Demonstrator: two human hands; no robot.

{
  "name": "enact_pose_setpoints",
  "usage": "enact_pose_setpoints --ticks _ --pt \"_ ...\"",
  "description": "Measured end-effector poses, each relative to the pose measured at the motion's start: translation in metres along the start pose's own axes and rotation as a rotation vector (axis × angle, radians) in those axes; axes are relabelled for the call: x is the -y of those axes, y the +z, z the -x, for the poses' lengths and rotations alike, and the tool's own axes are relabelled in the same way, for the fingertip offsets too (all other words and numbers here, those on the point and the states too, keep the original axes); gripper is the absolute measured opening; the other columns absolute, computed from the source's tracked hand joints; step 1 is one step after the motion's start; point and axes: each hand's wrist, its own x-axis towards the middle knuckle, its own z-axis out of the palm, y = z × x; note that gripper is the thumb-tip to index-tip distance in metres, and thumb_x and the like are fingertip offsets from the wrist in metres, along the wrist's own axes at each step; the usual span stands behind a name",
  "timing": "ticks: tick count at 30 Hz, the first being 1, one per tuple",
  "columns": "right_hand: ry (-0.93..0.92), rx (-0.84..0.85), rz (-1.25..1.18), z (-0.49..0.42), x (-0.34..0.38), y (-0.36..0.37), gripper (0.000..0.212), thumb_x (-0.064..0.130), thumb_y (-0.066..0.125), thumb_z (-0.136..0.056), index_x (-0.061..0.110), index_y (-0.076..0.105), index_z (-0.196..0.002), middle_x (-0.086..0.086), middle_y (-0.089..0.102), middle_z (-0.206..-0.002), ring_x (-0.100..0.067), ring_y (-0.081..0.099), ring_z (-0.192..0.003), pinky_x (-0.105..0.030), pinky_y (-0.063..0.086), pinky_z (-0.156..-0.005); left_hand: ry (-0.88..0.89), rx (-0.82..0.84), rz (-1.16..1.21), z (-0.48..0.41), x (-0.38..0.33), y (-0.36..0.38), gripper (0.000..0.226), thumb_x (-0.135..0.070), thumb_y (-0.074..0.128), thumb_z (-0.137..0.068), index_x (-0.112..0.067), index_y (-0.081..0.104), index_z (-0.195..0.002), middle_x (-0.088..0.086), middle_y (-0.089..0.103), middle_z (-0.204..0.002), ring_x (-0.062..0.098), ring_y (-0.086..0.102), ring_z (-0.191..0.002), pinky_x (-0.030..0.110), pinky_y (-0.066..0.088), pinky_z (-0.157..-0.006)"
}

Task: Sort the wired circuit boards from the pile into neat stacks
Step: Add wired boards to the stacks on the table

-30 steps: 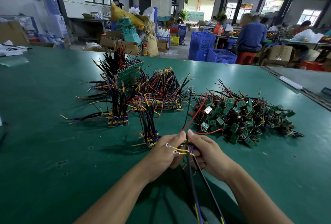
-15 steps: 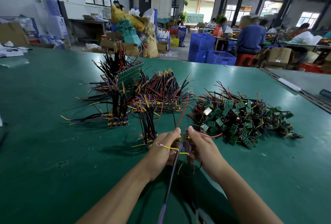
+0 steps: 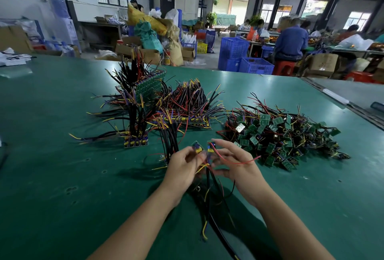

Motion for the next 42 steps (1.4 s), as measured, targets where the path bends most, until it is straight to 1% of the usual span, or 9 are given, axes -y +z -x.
enact_pose_setpoints --ticks 3,6,10,16,23,26,31,35,42 --pt "0.188 0.018 -0.142 -0.004 0.003 -0.002 0.028 0.021 0.061 -0.078 0.023 0.075 -0.102 -0.005 0.070 -0.089 -0.015 0.064 -0.074 -0.032 0.052 -0.067 0.048 -0.019 -0.073 -0.002 0.003 -0.004 0.019 -0.023 0.066 -0.091 -0.005 0.069 -0.091 0.004 0.064 -0.078 0.013 0.057 -0.074 0.026 0.044 -0.068" --pt "0.267 0.061 -0.159 -0.003 0.003 0.000 0.038 0.050 0.050 -0.087 0.025 0.071 -0.107 -0.001 0.071 -0.095 -0.015 0.064 -0.073 -0.028 0.051 -0.062 0.206 -0.072 -0.216 -0.002 0.005 -0.004 0.010 -0.018 0.068 -0.088 -0.011 0.072 -0.082 0.000 0.068 -0.074 0.009 0.060 -0.070 0.026 0.047 -0.070" --pt "0.196 0.114 -0.094 0.002 0.000 0.001 0.045 0.024 0.072 -0.079 0.017 0.060 -0.121 -0.007 0.070 -0.097 -0.016 0.062 -0.068 -0.023 0.046 -0.052 0.326 -0.143 -0.354 0.000 0.008 -0.005 0.015 -0.012 0.071 -0.085 -0.026 0.073 -0.079 -0.010 0.072 -0.073 0.005 0.065 -0.072 0.021 0.050 -0.068" --pt "0.144 0.093 0.084 0.001 -0.004 0.005 0.049 -0.013 0.057 -0.088 0.017 0.057 -0.127 -0.014 0.066 -0.084 -0.018 0.059 -0.063 -0.029 0.051 -0.058 0.328 -0.097 -0.440 -0.003 0.010 -0.006 0.019 -0.016 0.072 -0.084 -0.019 0.076 -0.102 -0.014 0.073 -0.095 -0.005 0.065 -0.091 0.018 0.050 -0.084" --pt "0.161 -0.083 -0.035 -0.004 -0.005 -0.002 0.034 -0.006 0.060 -0.089 0.019 0.065 -0.111 -0.007 0.063 -0.077 -0.018 0.059 -0.060 -0.029 0.052 -0.058 0.242 0.062 -0.577 0.001 0.003 -0.013 0.042 -0.038 0.043 -0.097 -0.022 0.055 -0.135 -0.012 0.058 -0.123 -0.010 0.051 -0.100 0.000 0.033 -0.080" --pt "0.188 -0.159 -0.138 -0.007 -0.005 -0.009 0.016 -0.002 0.061 -0.089 0.008 0.059 -0.102 -0.005 0.063 -0.076 -0.019 0.057 -0.055 -0.026 0.049 -0.050 0.229 0.177 -0.679 0.005 -0.003 -0.022 0.043 -0.038 0.042 -0.083 -0.031 0.051 -0.125 -0.017 0.054 -0.103 -0.001 0.052 -0.074 0.009 0.039 -0.066" --pt "0.215 -0.168 -0.157 -0.010 -0.008 -0.016 0.012 -0.002 0.062 -0.087 0.010 0.059 -0.090 -0.013 0.056 -0.077 -0.020 0.052 -0.051 -0.027 0.040 -0.049 0.234 0.294 -1.099 0.008 0.004 -0.034 0.023 -0.046 0.062 -0.082 -0.026 0.060 -0.093 -0.013 0.051 -0.090 0.009 0.053 -0.086 0.022 0.043 -0.076" --pt "0.236 -0.119 -0.144 -0.008 -0.009 -0.011 0.032 -0.005 0.065 -0.085 0.008 0.062 -0.114 -0.008 0.057 -0.074 -0.019 0.050 -0.051 -0.026 0.041 -0.046 0.295 0.211 -1.005 0.006 0.006 -0.032 0.021 -0.038 0.061 -0.091 -0.022 0.064 -0.105 -0.011 0.055 -0.098 0.009 0.054 -0.093 0.028 0.046 -0.084" --pt "0.186 -0.090 -0.073 -0.005 -0.010 -0.006 0.023 -0.001 0.066 -0.086 0.001 0.066 -0.109 -0.016 0.063 -0.091 -0.028 0.059 -0.084 -0.040 0.045 -0.083 0.347 -0.036 -0.645 0.009 -0.002 -0.021 0.020 -0.025 0.065 -0.091 -0.024 0.064 -0.111 -0.020 0.062 -0.102 -0.008 0.056 -0.098 0.016 0.046 -0.089"
